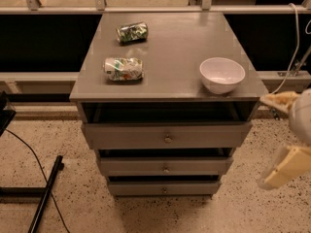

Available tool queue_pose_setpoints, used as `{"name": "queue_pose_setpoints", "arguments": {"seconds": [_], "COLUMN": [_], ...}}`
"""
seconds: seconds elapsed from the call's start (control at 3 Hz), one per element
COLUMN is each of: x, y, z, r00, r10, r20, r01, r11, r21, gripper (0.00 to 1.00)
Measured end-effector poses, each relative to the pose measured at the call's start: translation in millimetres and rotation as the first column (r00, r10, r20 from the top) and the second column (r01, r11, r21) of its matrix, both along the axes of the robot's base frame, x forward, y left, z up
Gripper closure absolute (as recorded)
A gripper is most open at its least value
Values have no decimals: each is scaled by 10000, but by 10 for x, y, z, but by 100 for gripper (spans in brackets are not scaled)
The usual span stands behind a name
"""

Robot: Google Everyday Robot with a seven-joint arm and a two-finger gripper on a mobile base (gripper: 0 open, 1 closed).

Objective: Open bottom drawer

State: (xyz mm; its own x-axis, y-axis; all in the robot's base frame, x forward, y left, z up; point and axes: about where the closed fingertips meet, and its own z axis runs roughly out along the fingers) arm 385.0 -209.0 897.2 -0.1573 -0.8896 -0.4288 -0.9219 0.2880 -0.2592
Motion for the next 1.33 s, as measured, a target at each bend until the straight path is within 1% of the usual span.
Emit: {"name": "queue_pose_setpoints", "arguments": {"seconds": [0.33, 0.67, 1.0, 1.33], "x": [-66, -64, -29, 45], "y": [9, 12, 64, 112], "z": [-204, -205, -360, -991], "r00": [9992, 9992, 9968, 9941], "r10": [-34, -28, 96, -296], "r20": [402, 403, 797, 1041], "r01": [11, 4, -195, -35], "r11": [9982, 9982, 9921, 9526], "r21": [593, 595, 1239, 3042], "gripper": [0, 0, 0, 0]}}
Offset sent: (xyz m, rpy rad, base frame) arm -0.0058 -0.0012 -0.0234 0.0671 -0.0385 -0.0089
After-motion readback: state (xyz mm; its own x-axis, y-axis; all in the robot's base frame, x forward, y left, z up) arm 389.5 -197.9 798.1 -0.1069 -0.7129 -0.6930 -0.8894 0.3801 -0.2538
